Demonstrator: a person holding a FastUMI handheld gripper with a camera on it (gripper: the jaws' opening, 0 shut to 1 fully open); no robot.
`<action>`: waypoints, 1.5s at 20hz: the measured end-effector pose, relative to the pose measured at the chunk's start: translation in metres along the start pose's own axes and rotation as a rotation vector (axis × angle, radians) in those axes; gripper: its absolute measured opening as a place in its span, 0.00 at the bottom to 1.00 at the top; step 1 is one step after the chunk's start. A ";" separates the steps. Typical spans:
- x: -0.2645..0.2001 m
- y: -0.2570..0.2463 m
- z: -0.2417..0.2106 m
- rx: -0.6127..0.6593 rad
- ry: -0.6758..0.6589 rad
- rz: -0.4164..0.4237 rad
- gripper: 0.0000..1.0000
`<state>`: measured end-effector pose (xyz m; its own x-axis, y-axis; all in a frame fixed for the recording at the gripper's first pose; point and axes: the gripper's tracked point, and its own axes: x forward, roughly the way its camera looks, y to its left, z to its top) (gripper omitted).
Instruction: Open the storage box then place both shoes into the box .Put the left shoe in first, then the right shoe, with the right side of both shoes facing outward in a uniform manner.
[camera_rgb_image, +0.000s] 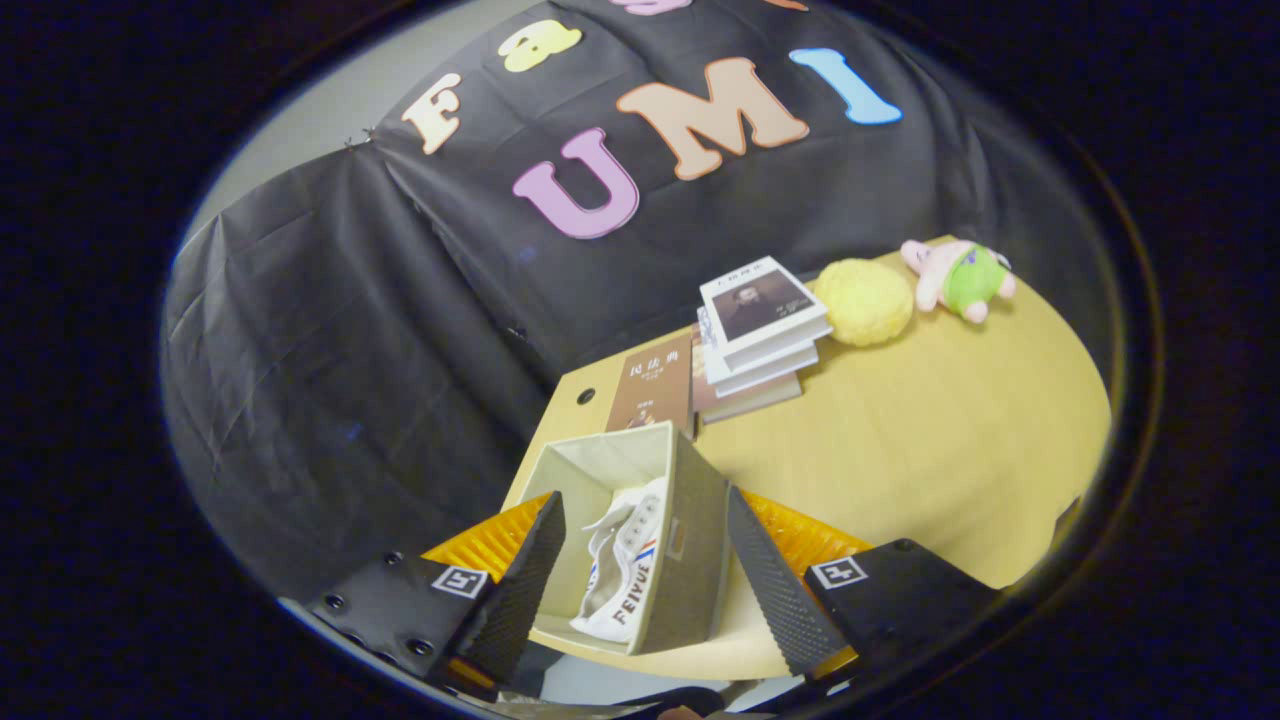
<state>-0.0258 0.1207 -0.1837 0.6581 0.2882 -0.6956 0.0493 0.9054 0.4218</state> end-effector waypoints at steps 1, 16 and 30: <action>-0.007 -0.008 0.008 -0.027 -0.024 -0.008 1.00; -0.115 -0.156 0.132 -0.256 -0.393 -0.209 1.00; -0.130 -0.150 0.160 -0.367 -0.541 -0.236 1.00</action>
<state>0.0019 -0.1020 -0.0634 0.9478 -0.0396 -0.3164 0.0433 0.9991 0.0047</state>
